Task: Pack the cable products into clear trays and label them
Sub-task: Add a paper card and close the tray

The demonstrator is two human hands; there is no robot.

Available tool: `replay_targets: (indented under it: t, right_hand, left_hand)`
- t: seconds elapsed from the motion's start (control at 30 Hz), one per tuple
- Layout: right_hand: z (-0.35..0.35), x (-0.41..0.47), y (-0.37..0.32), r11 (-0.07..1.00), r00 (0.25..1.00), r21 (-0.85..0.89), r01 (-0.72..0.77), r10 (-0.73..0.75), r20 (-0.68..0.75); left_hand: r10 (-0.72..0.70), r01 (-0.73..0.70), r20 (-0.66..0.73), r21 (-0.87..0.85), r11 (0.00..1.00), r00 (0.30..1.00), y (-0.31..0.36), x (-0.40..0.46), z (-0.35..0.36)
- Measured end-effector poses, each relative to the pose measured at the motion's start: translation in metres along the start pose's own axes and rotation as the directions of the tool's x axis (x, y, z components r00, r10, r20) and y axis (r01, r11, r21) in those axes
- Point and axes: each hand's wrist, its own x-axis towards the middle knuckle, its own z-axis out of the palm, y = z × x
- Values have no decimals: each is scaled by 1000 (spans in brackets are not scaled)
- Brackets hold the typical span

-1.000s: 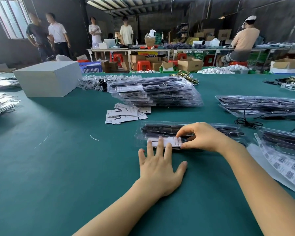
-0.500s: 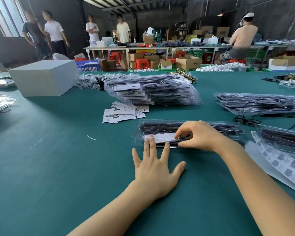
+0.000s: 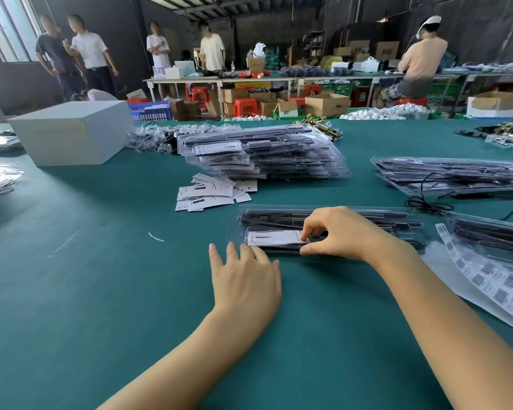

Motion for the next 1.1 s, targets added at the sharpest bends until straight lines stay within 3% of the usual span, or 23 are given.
replay_targets:
  t: [0.17,0.33,0.43,0.57,0.67,0.77,0.83,0.9,1.0,1.1]
  right_hand:
    - [1,0,0,1000,1000,18,10,-10,-7]
    - [2,1,0,1000,1000,16,7,-6,-16]
    - [2,0,1,1000,1000,17,12,-12,-15]
    - [2,2,-1,1000,1000,-4,19,-19,-11]
    - [2,1,-4,998,1000,-54,26,-27,-15]
    - [5,2,-11,987,997,-157,26,-37,-69]
    - [11,3,-19,968,991,-249,23,-55,-123]
    - [24,2,-27,946,958,-322,28,-118,-262]
    - [43,-7,-37,939,837,-343,3,-190,-513]
    - [53,-12,-41,950,787,-289,-118,-88,-611]
  left_hand:
    - [-20,23,36,-107,994,999,-7,4,7]
    - [-36,45,115,-74,996,993,-12,8,4]
    - [-15,13,-14,-176,984,1000,-22,13,-5]
    - [-234,125,-215,-423,897,948,-50,33,-3]
    - [-374,236,-77,-655,718,924,-70,46,12]
    - [-389,235,77,-896,377,918,-78,56,23]
    - [-324,216,140,-953,212,936,-77,60,26]
    - [-252,193,143,-964,183,957,-75,61,27]
    - [-251,160,126,-980,120,960,-73,61,27]
    - [-259,177,201,-978,-114,945,-71,59,23]
